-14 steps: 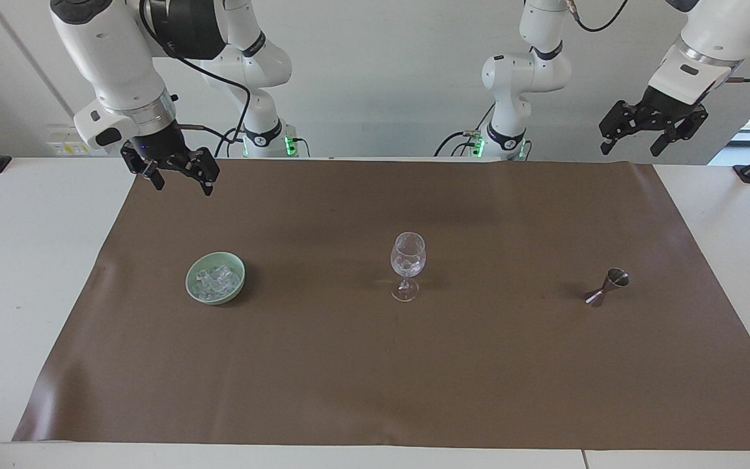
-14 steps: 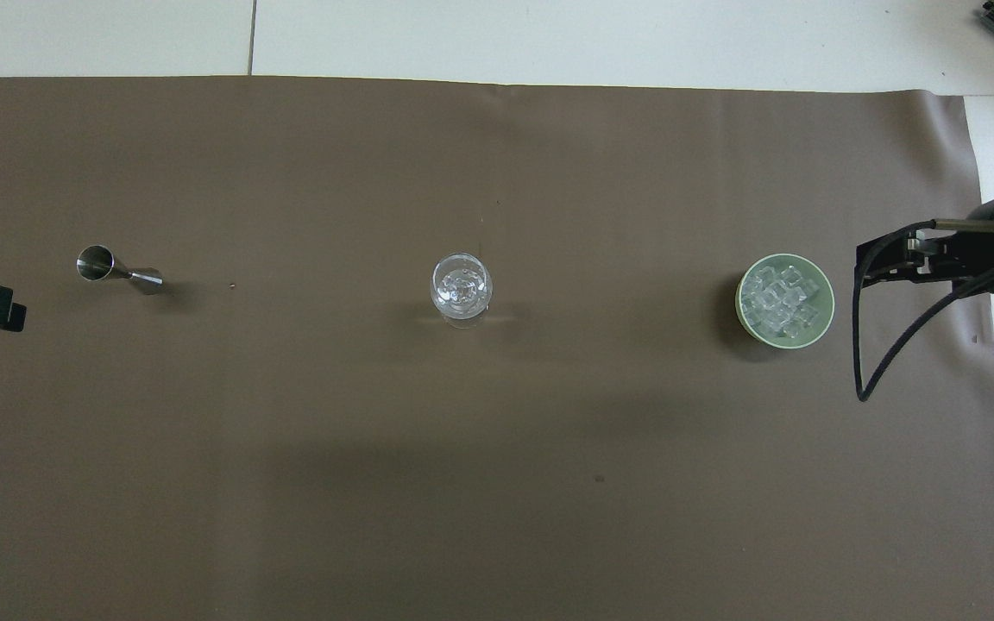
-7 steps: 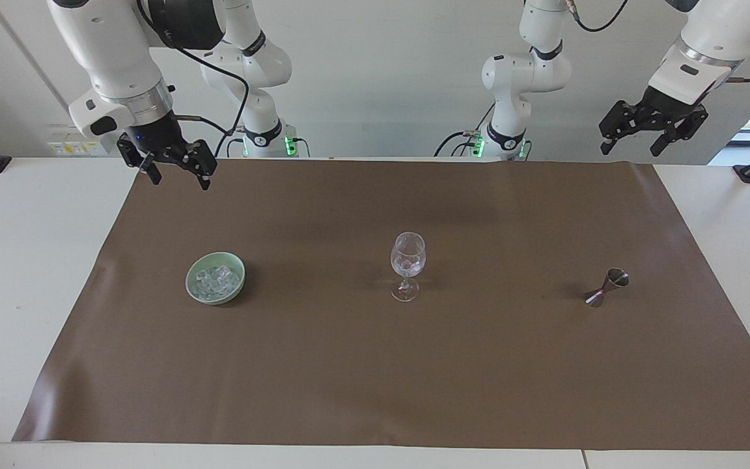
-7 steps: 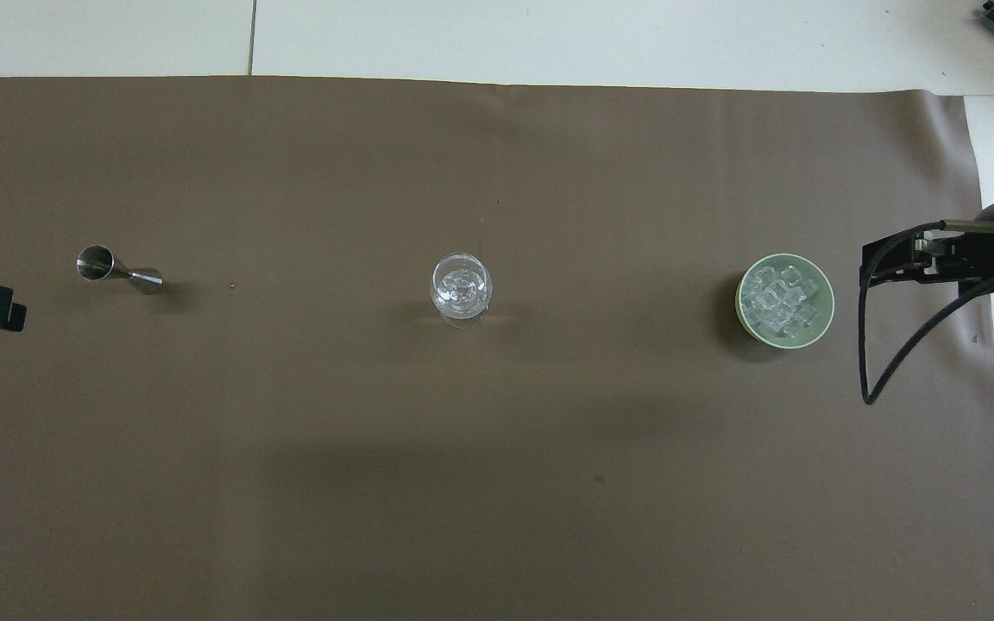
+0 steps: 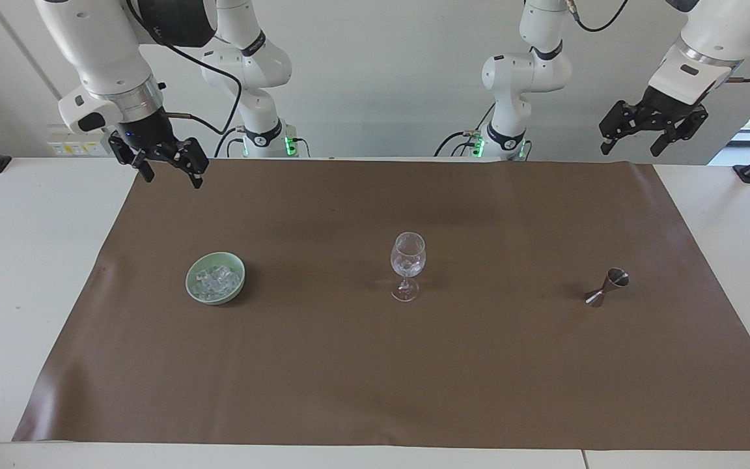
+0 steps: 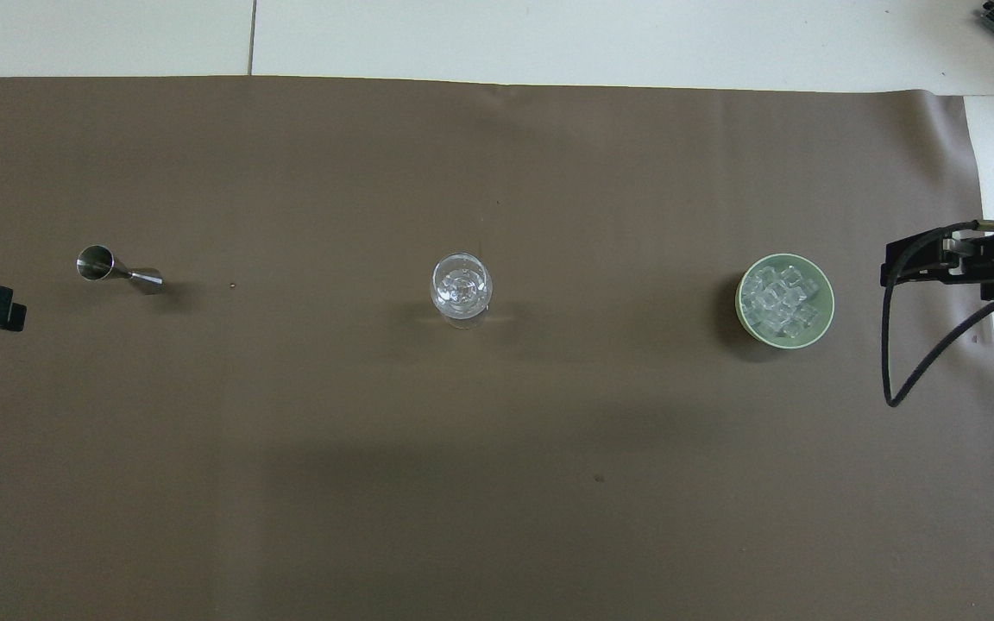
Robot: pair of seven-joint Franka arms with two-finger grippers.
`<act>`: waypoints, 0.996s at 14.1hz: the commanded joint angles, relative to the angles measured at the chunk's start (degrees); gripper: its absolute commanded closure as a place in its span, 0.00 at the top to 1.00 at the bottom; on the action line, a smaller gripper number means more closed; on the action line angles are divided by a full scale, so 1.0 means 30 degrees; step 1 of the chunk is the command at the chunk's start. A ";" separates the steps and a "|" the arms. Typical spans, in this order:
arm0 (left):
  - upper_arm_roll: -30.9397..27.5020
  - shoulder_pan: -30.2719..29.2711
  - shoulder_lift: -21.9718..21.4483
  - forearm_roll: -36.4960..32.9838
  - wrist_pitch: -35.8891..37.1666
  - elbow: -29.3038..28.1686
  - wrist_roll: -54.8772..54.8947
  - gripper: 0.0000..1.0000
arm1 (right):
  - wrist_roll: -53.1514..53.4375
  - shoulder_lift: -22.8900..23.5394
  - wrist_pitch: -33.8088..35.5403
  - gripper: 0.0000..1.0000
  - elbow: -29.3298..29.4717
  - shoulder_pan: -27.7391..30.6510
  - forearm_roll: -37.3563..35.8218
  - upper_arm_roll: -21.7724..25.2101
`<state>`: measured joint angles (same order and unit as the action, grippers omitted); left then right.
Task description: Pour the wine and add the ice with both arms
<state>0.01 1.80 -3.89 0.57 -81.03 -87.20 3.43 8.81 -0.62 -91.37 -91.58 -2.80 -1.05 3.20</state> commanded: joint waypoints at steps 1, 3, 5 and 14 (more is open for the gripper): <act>0.0143 -0.0190 -0.0110 -0.0219 0.0202 0.0123 -0.0001 1.00 | -0.0504 -0.0350 0.0104 1.00 -0.0322 0.0319 0.0524 -0.0277; 0.0114 -0.0190 -0.0110 -0.0219 0.0202 0.0123 -0.0001 1.00 | -0.0474 -0.0350 0.0046 1.00 -0.0322 0.0289 0.0495 -0.0218; 0.0143 -0.0190 -0.0110 -0.0219 0.0202 0.0123 -0.0001 1.00 | -0.0474 -0.0350 -0.0013 1.00 -0.0322 0.0289 0.0495 -0.0247; 0.0143 -0.0190 -0.0110 -0.0219 0.0202 0.0123 -0.0001 1.00 | -0.0504 -0.0350 -0.0101 1.00 -0.0322 0.0318 0.0524 -0.0130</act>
<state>0.01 1.80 -3.89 0.57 -81.03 -87.20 3.43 8.81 -0.64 -91.37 -91.58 -2.80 -0.99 3.05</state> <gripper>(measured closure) 0.000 0.000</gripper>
